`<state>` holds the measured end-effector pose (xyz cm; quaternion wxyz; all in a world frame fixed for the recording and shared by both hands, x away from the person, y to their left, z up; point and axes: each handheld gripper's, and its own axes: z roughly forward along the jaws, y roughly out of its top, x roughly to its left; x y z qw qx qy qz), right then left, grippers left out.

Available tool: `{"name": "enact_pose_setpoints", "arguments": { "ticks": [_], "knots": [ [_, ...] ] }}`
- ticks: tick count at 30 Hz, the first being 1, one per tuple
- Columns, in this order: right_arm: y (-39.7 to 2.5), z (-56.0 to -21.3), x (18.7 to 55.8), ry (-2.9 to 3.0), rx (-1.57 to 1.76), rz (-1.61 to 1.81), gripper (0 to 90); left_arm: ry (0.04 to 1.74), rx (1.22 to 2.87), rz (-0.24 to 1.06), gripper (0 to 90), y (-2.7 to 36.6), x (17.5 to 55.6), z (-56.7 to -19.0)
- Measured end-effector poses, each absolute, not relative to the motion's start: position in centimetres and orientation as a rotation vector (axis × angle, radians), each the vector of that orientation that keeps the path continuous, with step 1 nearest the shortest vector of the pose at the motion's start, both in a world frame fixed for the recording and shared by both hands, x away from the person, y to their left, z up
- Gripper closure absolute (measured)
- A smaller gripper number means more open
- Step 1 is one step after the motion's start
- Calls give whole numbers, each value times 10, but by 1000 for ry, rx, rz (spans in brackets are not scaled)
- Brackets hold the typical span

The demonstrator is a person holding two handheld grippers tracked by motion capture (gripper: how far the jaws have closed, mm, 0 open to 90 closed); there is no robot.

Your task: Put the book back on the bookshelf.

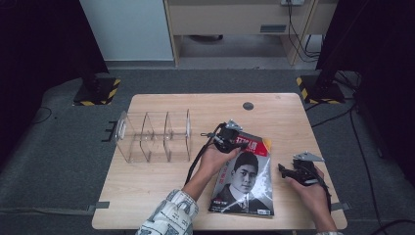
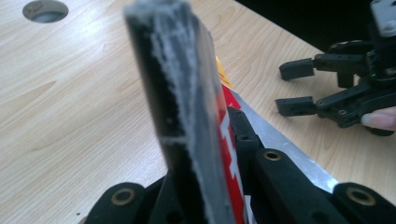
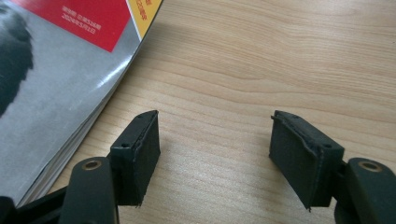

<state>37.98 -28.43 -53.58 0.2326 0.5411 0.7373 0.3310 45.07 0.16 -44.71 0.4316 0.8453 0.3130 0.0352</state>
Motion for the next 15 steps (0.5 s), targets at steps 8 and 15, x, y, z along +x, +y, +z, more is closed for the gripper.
{"name": "enact_pose_setpoints", "arguments": {
  "ticks": [8, 15],
  "knots": [
    [-283, -537, 379, 2011, 1483, 906, 302, 771, 2083, 88, 855, 7, 449, -439],
    [-283, -537, 380, 2010, 1477, 904, 299, 745, 2076, 113, 858, 11, 446, -423]
  ]
}}
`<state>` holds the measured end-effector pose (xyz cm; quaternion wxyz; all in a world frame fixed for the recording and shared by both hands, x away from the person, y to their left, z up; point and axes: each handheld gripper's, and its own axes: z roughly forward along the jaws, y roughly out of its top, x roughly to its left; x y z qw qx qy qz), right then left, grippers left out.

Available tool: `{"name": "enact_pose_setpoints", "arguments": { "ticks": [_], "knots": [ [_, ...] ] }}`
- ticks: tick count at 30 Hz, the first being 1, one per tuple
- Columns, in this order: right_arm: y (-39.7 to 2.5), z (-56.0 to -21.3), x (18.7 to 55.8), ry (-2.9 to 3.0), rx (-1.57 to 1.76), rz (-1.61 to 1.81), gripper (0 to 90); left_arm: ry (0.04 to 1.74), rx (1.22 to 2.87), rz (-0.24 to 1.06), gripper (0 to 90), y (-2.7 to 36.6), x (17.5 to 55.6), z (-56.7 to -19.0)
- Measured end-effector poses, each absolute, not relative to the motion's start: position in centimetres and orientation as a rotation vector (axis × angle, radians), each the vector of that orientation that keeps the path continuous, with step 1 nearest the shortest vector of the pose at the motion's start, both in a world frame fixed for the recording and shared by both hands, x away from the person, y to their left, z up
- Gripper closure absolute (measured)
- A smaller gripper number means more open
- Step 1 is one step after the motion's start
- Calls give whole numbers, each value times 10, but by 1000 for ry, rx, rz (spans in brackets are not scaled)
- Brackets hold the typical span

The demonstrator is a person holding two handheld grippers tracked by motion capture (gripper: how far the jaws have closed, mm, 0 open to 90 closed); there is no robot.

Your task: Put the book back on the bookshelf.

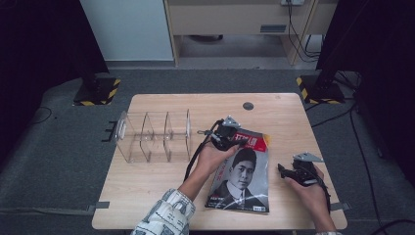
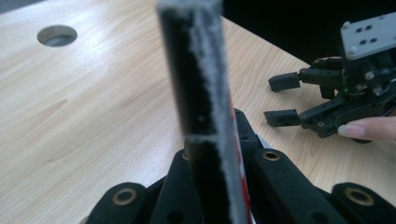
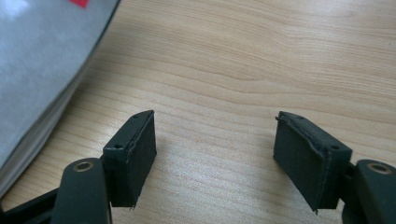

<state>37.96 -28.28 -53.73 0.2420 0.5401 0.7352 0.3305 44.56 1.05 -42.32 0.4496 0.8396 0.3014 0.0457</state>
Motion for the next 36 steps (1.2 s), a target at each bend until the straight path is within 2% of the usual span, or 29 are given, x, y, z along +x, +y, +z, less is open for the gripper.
{"name": "enact_pose_setpoints", "arguments": {
  "ticks": [36],
  "knots": [
    [-282, -537, 380, 2018, 1474, 908, 299, 674, 1972, 149, 863, 33, 430, -369]
  ]
}}
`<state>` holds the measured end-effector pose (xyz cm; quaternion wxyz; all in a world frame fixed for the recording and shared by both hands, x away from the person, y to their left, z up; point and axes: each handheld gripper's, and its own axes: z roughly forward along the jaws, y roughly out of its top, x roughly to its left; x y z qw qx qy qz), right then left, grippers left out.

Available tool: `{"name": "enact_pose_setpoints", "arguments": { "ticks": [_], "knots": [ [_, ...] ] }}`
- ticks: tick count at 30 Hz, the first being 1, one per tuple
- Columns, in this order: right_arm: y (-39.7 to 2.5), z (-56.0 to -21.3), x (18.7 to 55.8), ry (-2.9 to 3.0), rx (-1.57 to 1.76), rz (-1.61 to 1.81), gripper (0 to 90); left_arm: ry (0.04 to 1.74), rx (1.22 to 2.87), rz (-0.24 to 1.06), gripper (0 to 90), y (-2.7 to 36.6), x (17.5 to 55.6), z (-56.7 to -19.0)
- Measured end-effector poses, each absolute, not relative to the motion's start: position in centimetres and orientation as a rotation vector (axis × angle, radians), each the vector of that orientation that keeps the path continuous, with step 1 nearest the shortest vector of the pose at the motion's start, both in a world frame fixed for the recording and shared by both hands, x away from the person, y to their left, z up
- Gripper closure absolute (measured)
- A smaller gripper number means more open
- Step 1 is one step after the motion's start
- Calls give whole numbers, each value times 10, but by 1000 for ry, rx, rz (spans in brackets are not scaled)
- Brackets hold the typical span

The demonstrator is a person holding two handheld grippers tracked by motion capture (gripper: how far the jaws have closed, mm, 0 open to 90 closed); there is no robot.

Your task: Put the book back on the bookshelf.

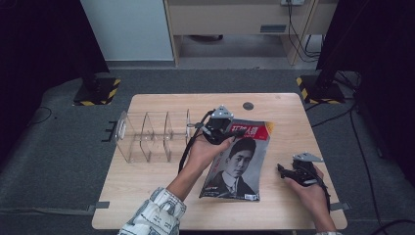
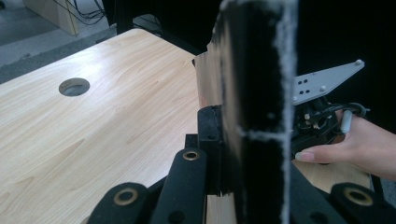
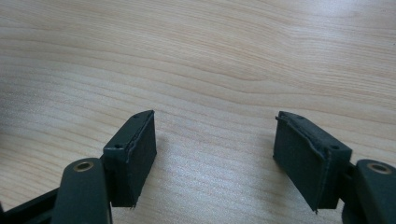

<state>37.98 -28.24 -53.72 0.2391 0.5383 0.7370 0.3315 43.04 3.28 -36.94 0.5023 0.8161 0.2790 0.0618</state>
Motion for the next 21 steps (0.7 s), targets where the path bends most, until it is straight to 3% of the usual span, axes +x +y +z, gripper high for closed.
{"name": "enact_pose_setpoints", "arguments": {
  "ticks": [21],
  "knots": [
    [-282, -537, 380, 2025, 1467, 906, 300, 665, 1909, 148, 864, 43, 430, -355]
  ]
}}
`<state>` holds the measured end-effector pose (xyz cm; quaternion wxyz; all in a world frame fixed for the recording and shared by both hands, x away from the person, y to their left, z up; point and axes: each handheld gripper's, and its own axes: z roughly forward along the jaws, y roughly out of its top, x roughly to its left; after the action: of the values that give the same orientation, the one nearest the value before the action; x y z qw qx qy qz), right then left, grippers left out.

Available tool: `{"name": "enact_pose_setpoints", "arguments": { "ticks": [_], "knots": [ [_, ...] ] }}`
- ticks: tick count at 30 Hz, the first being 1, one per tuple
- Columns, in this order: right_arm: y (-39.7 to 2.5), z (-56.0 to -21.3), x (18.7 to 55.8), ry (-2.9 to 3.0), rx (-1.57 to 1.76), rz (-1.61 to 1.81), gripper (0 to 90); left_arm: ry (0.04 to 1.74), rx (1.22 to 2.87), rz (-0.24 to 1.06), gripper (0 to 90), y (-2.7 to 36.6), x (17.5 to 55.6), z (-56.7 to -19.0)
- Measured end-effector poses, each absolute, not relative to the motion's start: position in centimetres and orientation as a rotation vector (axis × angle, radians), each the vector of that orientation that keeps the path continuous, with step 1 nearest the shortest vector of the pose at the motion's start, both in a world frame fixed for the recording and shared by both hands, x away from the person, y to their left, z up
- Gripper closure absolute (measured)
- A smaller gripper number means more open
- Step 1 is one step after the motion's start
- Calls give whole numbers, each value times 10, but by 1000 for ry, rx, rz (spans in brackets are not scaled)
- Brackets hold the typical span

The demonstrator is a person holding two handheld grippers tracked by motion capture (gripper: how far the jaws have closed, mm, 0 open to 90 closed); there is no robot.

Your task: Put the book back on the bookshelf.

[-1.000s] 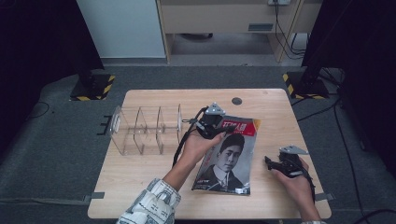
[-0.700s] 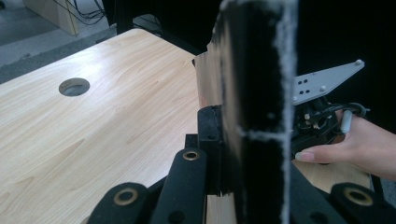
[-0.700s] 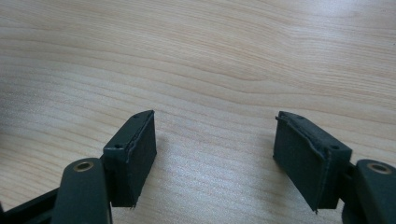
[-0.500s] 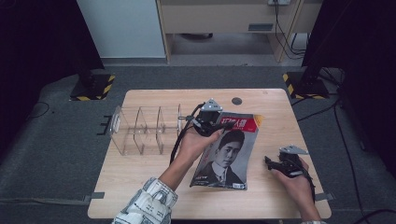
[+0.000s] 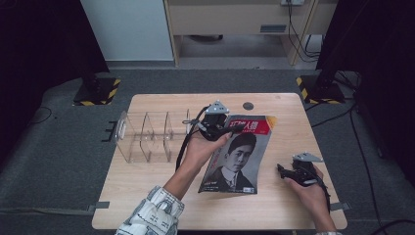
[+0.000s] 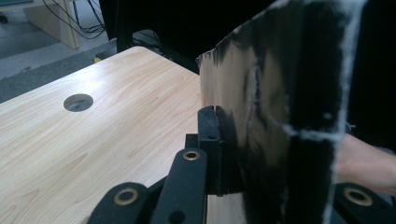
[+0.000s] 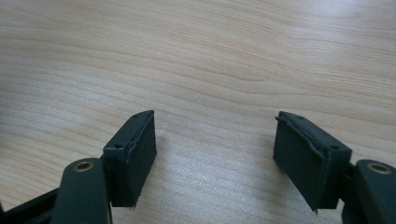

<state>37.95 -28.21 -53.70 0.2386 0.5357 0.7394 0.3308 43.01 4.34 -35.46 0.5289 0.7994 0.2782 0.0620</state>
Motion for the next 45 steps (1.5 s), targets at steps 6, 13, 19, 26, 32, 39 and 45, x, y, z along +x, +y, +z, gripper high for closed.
{"name": "enact_pose_setpoints", "arguments": {
  "ticks": [6, 13, 19, 26, 32, 39, 45],
  "knots": [
    [-282, -537, 380, 2023, 1468, 909, 299, 659, 1897, 155, 864, 49, 427, -349],
    [-282, -537, 380, 2026, 1468, 908, 300, 668, 1894, 167, 864, 59, 422, -349],
    [-282, -537, 379, 2027, 1461, 909, 300, 669, 1884, 177, 865, 69, 418, -343],
    [-281, -537, 379, 2027, 1462, 910, 299, 659, 1872, 174, 864, 78, 415, -339],
    [-281, -537, 379, 2025, 1463, 908, 299, 659, 1861, 175, 865, 86, 411, -337],
    [-281, -537, 379, 2028, 1464, 911, 296, 653, 1835, 169, 865, 96, 405, -332],
    [-280, -537, 379, 2026, 1474, 910, 273, 648, 1834, 192, 865, 103, 403, -324]
  ]
}}
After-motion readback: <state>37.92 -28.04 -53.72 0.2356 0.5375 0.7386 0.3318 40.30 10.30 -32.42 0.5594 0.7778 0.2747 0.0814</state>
